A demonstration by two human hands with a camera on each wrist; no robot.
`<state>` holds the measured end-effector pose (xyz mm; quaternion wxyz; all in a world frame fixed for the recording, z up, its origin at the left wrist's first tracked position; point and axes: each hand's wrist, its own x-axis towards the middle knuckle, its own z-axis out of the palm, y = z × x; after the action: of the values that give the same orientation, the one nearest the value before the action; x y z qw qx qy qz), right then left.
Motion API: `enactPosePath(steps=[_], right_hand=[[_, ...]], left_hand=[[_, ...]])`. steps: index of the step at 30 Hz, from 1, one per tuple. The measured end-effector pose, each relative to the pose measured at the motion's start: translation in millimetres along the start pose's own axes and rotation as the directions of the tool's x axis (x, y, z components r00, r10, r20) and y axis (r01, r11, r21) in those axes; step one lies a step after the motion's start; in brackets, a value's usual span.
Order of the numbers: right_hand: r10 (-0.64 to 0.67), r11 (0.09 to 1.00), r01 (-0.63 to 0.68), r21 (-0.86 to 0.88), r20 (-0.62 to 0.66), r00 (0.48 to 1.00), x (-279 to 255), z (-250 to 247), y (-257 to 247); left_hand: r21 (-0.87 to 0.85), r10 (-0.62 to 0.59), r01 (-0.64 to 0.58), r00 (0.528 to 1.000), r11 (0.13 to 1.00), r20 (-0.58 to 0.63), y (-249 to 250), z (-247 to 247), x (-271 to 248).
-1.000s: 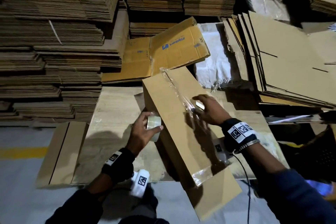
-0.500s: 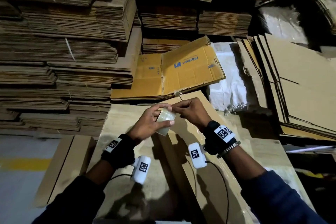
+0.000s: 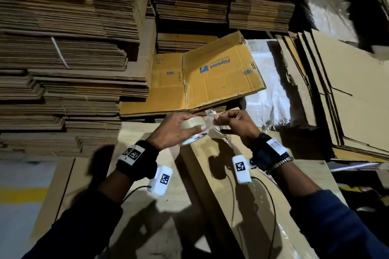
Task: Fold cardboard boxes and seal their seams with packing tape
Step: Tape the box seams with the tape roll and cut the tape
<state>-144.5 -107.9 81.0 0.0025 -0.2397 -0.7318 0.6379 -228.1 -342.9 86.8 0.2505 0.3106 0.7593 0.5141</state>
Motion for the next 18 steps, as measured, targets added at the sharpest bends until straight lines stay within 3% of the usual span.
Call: enactPosePath(steps=[4, 9, 13, 18], right_hand=[[0.077, 0.997, -0.071, 0.035, -0.200, 0.977, 24.6, -41.1, 2.1], [0.153, 0.986, -0.168, -0.015, -0.343, 0.927, 45.4, -97.8, 7.7], [0.169, 0.977, -0.203, -0.062, -0.352, 0.921, 62.1, -111.4, 12.4], [0.196, 0.973, -0.224, -0.054, -0.313, 0.929, 85.4, -109.9, 14.4]], left_hand=[[0.209, -0.013, 0.041, 0.991, 0.977, -0.131, -27.3, -33.9, 0.3], [0.370, -0.192, 0.281, 0.947, 0.885, -0.259, -82.2, -56.3, -1.5], [0.353, -0.235, 0.353, 0.912, 0.866, -0.335, -106.0, -50.9, 2.8], [0.328, -0.224, 0.340, 0.912, 0.881, -0.345, -114.3, -43.7, 11.7]])
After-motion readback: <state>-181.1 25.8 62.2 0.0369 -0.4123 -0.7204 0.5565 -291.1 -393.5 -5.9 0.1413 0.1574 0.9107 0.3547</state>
